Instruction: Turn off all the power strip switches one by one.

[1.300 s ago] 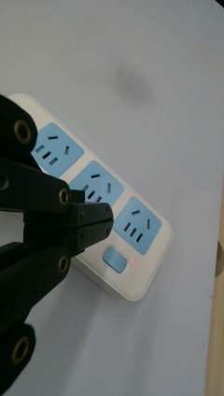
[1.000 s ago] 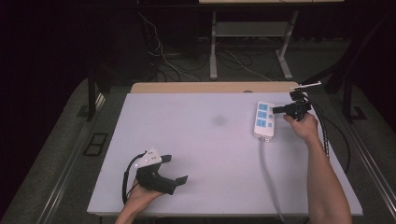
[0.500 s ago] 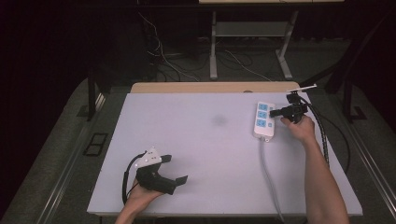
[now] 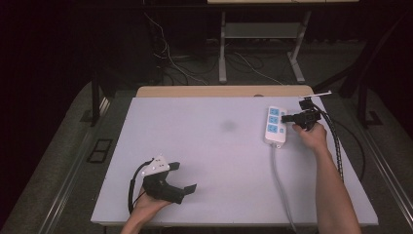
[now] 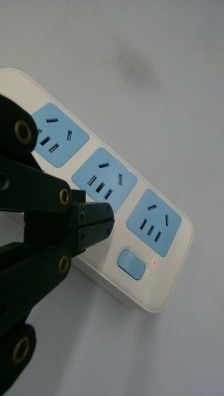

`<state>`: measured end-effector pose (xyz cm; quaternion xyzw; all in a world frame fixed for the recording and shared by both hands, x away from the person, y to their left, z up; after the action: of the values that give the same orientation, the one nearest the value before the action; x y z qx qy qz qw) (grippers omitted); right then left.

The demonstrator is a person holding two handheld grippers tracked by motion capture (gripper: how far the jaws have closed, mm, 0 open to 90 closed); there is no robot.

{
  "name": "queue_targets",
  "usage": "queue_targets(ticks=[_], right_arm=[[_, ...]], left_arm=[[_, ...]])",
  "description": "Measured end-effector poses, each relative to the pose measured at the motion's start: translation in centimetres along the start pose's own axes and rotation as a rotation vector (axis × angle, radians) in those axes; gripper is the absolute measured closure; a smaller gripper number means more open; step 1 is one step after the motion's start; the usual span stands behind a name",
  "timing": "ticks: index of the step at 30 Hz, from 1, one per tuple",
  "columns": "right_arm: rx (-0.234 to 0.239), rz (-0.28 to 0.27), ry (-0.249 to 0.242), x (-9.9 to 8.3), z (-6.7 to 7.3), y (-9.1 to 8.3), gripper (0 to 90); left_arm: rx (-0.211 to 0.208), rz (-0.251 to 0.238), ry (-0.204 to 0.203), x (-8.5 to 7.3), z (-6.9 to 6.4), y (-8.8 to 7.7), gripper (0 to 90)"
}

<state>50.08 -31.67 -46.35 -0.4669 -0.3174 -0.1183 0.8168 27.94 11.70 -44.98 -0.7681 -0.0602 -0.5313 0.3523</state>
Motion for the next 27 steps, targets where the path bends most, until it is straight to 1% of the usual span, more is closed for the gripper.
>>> queue_targets(ticks=[6,8,11,16,20,25,27], right_arm=[[-0.016,-0.007,0.008,-0.15,0.12,0.09,90.0],[-0.024,-0.013,0.001,-0.23,0.2,0.08,90.0],[-0.023,-0.024,0.005,-0.32,0.16,0.06,90.0],[-0.024,-0.027,0.01,-0.32,0.19,0.05,90.0],[-0.044,-0.052,0.022,-0.47,0.37,0.06,90.0],[-0.051,-0.038,0.024,-0.37,0.43,0.02,90.0],[-0.049,-0.043,0.014,-0.4,0.4,0.02,90.0]], left_arm=[[0.003,-0.006,0.001,0.04,-0.15,-0.12,0.0],[0.002,-0.006,0.0,0.0,-0.2,-0.14,0.0],[0.002,-0.005,0.0,-0.03,-0.22,-0.12,0.0],[0.001,-0.004,0.0,-0.03,-0.11,-0.04,0.0],[0.001,-0.001,-0.004,-0.06,-0.09,0.04,0.0],[0.001,-0.001,-0.004,-0.05,-0.05,0.05,0.0],[0.003,-0.001,-0.007,-0.05,-0.01,0.03,0.0]])
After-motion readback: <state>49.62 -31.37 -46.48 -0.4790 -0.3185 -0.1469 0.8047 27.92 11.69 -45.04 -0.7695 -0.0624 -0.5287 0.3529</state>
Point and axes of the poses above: each handheld gripper's, and its own axes: y roughly forward along the jaws, x roughly out of its top, z roughly to its left, the point moved 5 cm from there along y, roughly forward along the jaws, and after that the axes turned 2 degrees about x, right-handed, at the moved point
